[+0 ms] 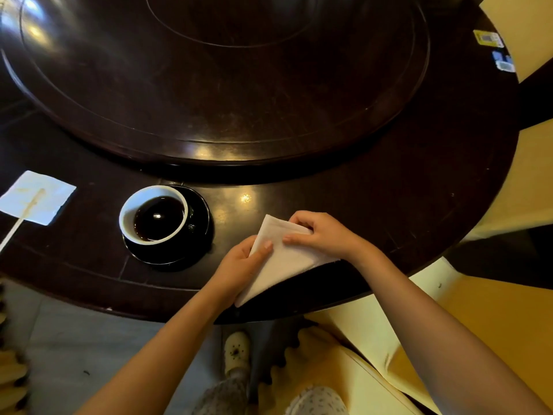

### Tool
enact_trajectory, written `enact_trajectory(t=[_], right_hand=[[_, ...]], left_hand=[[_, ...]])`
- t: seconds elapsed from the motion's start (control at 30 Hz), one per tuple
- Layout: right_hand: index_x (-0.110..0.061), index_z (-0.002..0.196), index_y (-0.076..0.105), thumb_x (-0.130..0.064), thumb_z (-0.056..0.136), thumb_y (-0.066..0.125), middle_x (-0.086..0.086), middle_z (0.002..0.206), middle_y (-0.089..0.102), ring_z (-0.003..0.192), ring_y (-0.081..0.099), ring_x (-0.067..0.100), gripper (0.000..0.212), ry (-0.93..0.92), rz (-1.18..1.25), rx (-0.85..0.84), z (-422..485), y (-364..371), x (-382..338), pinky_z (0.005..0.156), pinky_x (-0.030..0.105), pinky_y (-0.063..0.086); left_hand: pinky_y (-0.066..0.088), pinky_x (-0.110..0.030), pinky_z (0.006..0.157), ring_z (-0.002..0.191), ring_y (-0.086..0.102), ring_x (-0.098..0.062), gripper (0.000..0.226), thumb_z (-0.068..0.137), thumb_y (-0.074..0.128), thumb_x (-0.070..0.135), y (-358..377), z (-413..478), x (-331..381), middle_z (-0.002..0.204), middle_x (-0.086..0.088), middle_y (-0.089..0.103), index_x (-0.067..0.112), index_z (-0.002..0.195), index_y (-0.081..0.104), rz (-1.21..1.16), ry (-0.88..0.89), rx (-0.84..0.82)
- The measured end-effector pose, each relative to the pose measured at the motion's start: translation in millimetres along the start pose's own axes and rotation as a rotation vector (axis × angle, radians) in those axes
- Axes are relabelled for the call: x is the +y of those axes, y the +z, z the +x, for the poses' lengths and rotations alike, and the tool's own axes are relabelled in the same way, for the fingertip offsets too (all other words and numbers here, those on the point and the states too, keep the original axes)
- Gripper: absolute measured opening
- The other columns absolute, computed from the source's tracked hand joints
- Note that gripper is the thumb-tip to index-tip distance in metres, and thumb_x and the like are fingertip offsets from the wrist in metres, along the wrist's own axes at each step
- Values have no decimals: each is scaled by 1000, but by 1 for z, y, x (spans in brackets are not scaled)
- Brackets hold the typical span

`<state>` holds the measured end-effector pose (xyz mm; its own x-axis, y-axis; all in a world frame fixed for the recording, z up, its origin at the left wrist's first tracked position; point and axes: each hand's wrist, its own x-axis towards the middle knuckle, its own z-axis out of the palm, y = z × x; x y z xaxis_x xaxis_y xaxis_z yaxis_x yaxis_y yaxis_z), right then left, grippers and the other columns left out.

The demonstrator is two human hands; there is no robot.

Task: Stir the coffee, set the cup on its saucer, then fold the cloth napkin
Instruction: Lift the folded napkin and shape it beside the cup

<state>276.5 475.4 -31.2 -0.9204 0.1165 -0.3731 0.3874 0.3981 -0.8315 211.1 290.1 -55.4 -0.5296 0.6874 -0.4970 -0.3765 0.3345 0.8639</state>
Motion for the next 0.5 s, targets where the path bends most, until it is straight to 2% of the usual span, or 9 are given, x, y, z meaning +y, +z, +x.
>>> enact_trajectory(t=[0.07,0.13,0.2,0.23,0.3,0.37,0.43,0.5], right_hand=[[-6,94,60,-29,82,68,5,86,59,78,56,15,27,44,-10,-81,-2,-5,1,65,26,42],[-6,98,60,-35,83,65,11,86,60,70,57,18,32,117,-6,-214,-7,-13,4,60,29,43],[-8,96,59,-38,84,63,13,82,58,56,53,14,32,185,43,-301,-11,-21,9,48,24,40],[-8,94,59,-36,85,62,12,81,56,53,50,10,29,202,65,-311,-12,-23,12,44,20,38],[-6,92,59,-33,87,61,10,78,52,50,46,5,27,211,85,-305,-12,-25,15,42,16,34],[-4,92,58,-33,87,61,9,76,50,50,45,4,29,215,91,-267,-10,-26,17,43,14,34],[-3,93,58,-33,87,60,7,75,51,50,46,3,30,224,93,-225,-7,-30,18,45,14,35],[-3,93,59,-31,87,60,9,76,52,56,51,7,29,211,48,-241,-4,-32,18,52,16,40]], left_hand=[[52,-37,78,88,64,-22,16,93,49,34,-1,0,4,99,-6,69,30,102,61,14,20,38],[51,-32,69,83,64,-20,18,93,48,33,-4,-1,7,93,-4,68,28,104,61,28,22,64],[51,-28,53,66,66,-21,21,95,45,32,-5,-4,10,82,-6,68,21,107,59,-7,-10,31],[50,-26,44,55,65,-20,21,95,44,31,-3,-6,11,76,-7,67,20,107,58,-27,-31,4],[44,-22,35,43,59,-16,21,96,43,31,0,-9,10,67,-3,65,18,106,56,0,-79,-18],[38,-19,33,40,52,-11,23,94,47,30,-3,-12,5,68,-2,65,14,109,54,-3,-127,-79],[33,-16,34,41,44,-7,24,94,48,24,-10,-19,0,78,-7,66,9,112,51,-65,-166,-203],[35,-17,38,44,43,-7,20,95,46,19,-18,-29,-3,83,-9,64,7,111,51,-62,-183,-221]])
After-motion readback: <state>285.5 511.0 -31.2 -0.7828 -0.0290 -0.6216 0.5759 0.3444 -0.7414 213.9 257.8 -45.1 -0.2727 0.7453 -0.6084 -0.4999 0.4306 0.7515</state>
